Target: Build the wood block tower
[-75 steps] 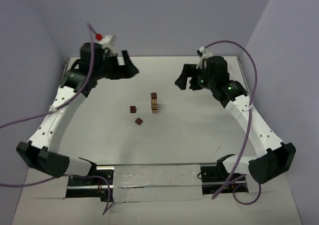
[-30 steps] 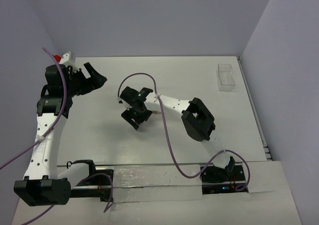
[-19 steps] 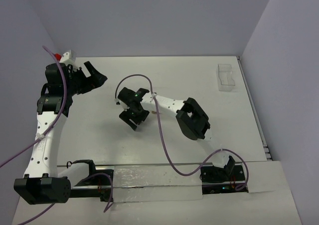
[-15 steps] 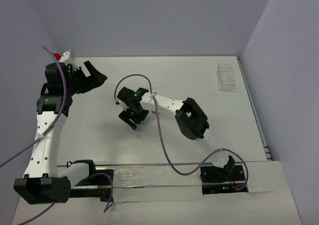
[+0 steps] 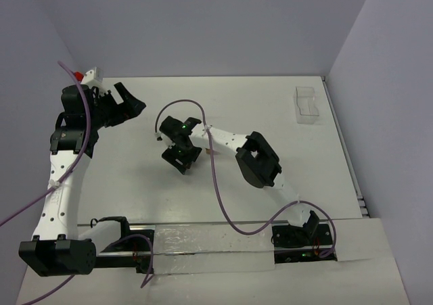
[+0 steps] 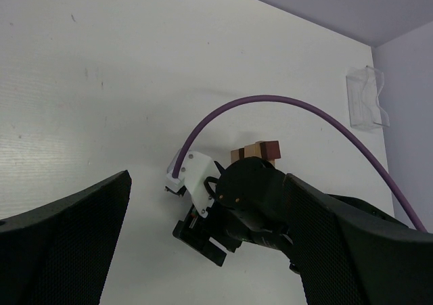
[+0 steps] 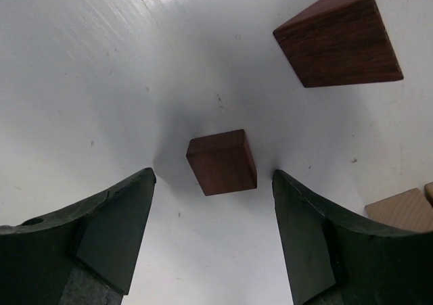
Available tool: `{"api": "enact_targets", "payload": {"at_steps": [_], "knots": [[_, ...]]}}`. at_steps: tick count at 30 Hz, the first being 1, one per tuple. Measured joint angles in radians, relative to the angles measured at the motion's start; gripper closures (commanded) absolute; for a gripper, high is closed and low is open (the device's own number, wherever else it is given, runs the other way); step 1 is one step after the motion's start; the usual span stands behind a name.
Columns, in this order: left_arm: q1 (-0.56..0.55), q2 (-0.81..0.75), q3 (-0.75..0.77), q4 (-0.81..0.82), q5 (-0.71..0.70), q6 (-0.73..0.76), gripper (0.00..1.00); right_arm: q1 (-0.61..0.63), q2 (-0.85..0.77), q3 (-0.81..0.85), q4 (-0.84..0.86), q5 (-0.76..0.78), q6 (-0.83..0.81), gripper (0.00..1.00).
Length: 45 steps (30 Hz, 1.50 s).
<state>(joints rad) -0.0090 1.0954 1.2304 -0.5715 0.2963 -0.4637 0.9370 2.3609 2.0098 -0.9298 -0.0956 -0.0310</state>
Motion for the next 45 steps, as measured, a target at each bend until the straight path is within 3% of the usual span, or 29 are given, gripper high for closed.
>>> {"api": "enact_targets", "payload": {"at_steps": [22, 37, 40, 41, 43, 45], "knots": [[0.000, 0.001, 0.000, 0.008, 0.007, -0.005, 0.01, -0.006, 0.006, 0.024, -0.009, -0.037, -0.226, 0.31], [0.034, 0.008, 0.000, 0.016, 0.012, -0.024, 0.01, -0.006, 0.017, 0.027, -0.017, -0.059, -0.251, 0.66], [0.037, 0.016, 0.000, 0.016, 0.010, -0.027, 0.01, -0.006, 0.016, 0.025, -0.016, -0.064, -0.249, 0.79], [0.037, 0.018, 0.000, 0.016, 0.004, -0.028, 0.01, -0.006, 0.011, 0.018, -0.012, -0.068, -0.244, 0.79], [0.039, 0.019, 0.000, 0.015, -0.011, -0.031, 0.01, -0.006, -0.010, -0.015, -0.008, -0.084, -0.218, 0.99], [0.046, 0.020, 0.000, 0.015, -0.023, -0.034, 0.01, -0.006, -0.041, -0.057, -0.006, -0.097, -0.178, 1.00]]}}
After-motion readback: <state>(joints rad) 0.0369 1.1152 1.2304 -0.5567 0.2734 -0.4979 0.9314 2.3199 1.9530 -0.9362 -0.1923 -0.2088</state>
